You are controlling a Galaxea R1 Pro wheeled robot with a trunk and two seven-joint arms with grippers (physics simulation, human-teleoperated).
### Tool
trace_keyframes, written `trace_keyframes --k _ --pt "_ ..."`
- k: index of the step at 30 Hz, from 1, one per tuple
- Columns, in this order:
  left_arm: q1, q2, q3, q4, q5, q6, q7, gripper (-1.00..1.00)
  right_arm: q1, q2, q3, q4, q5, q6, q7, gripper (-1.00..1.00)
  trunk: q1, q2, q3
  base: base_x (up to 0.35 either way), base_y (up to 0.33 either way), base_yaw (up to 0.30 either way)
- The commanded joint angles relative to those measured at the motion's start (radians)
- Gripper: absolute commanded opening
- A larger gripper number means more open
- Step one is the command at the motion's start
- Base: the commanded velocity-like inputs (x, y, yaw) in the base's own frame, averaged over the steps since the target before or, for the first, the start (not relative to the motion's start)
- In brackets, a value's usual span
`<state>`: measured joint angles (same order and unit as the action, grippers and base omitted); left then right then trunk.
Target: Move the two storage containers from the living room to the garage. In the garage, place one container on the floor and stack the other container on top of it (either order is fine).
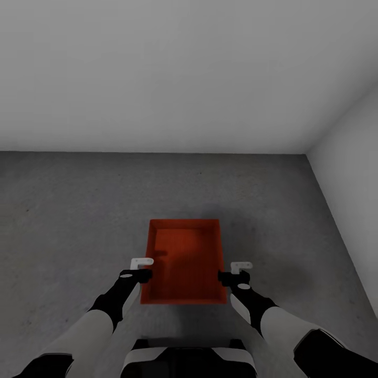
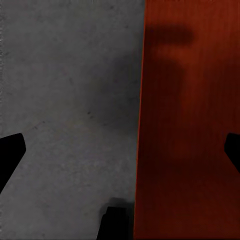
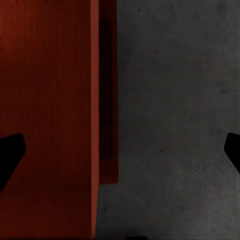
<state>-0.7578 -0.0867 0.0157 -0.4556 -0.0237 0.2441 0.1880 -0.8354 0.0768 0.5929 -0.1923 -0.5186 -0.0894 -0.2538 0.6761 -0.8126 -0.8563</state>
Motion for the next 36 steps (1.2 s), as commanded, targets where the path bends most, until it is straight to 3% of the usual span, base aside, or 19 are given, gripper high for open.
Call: trace_keyframes --k 1,36 --pt "0.000 -0.001 0.001 -0.002 -0.002 0.006 0.002 1.00 -0.001 0.000 0.008 0.001 -0.011 -0.004 -0.004 1.00 -0.004 0.007 0.003 0.000 0.000 0.000" --pt "0.000 -0.001 0.001 -0.002 -0.002 0.006 0.002 1.00 -0.001 0.000 0.008 0.002 -0.011 -0.007 -0.005 1.00 -0.138 0.252 0.112 0.000 0.000 0.000"
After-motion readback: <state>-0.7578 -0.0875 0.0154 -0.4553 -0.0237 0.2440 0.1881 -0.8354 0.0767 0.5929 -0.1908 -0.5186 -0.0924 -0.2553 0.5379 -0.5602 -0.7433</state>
